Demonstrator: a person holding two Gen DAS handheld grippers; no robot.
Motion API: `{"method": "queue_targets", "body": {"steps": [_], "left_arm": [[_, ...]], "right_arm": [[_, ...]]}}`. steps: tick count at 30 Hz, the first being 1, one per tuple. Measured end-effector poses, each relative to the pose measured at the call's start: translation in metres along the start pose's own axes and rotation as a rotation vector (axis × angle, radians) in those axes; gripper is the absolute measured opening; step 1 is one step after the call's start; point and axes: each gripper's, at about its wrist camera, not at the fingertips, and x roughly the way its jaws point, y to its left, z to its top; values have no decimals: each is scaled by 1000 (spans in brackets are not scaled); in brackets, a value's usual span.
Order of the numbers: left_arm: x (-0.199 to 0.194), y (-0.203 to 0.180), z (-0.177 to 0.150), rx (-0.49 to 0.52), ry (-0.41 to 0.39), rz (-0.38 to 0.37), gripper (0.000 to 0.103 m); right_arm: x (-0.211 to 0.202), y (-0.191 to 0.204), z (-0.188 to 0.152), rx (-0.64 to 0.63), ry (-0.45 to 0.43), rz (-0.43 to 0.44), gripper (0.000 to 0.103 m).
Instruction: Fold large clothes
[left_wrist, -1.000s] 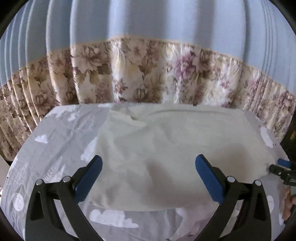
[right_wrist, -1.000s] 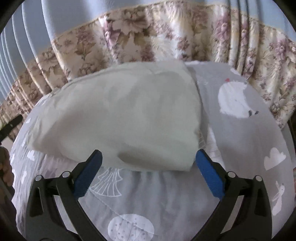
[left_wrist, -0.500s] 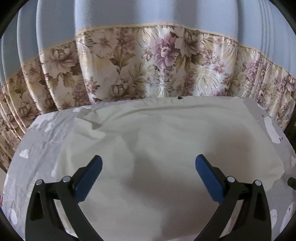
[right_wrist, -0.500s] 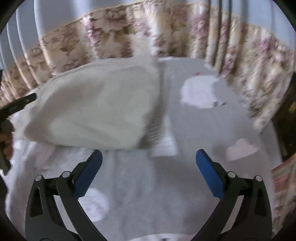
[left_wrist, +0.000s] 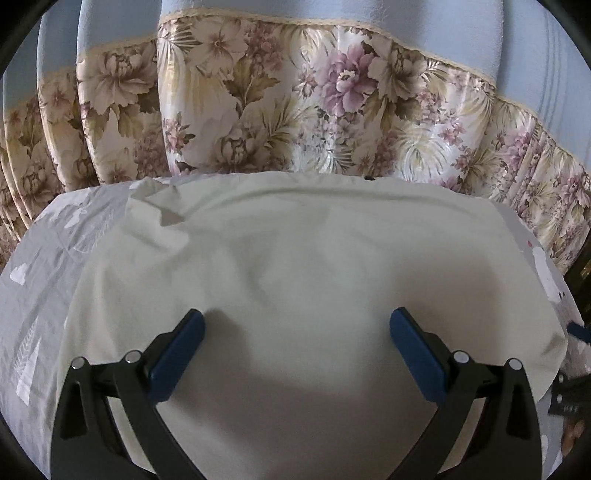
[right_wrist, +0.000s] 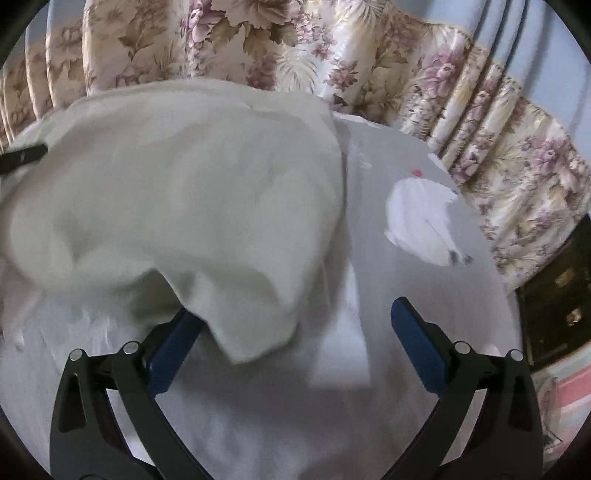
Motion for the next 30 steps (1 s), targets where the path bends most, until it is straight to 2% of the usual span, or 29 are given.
{"method": "queue_targets", "body": {"steps": [1,3,6,7,8,11,14,17,19,21,23,25,28,30], "left_arm": [[1,0,0,2,-3,0,101],[3,2,-3,5,-14,-5,101],[3,3,-5,20,-21,-11,101],[3,3,-5,21,-20,-12,101],[3,4,-5,18,-17,-18,101],[3,4,-4,17,-14,-17,101],[3,2,-5,22,-11,-9,101],[3,3,-6,18,-13,-17,101],[2,4,-6,17,-15,-24,101],[2,4,-6,15,-15,-24,101],[2,6,-5,-1,-17,-29,101],[3,8,-4,-18,-19,-34,101],[3,5,-6,-3,-24,-20,101],[3,6,-6,-3,-24,-22,101]], "right_arm": [[2,3,5,-30,-9,-6,100],[1,10,11,-143,-36,-83,100],[-4,8,5,-183,-29,-113,100],[-6,1,2,-168,-14,-95,100],[-11,-11,-1,-119,0,-40,100],[-28,-46,-5,30,-10,79,100],[-41,-48,6,20,-73,31,100],[-37,-38,22,-31,-87,23,100],[-37,-42,33,17,-112,112,100],[-40,-60,46,139,-158,194,100],[-33,-73,55,242,-169,214,100],[-12,-73,65,275,-138,206,99],[41,-62,75,260,-11,248,76],[50,-62,70,313,-20,292,72]]}}
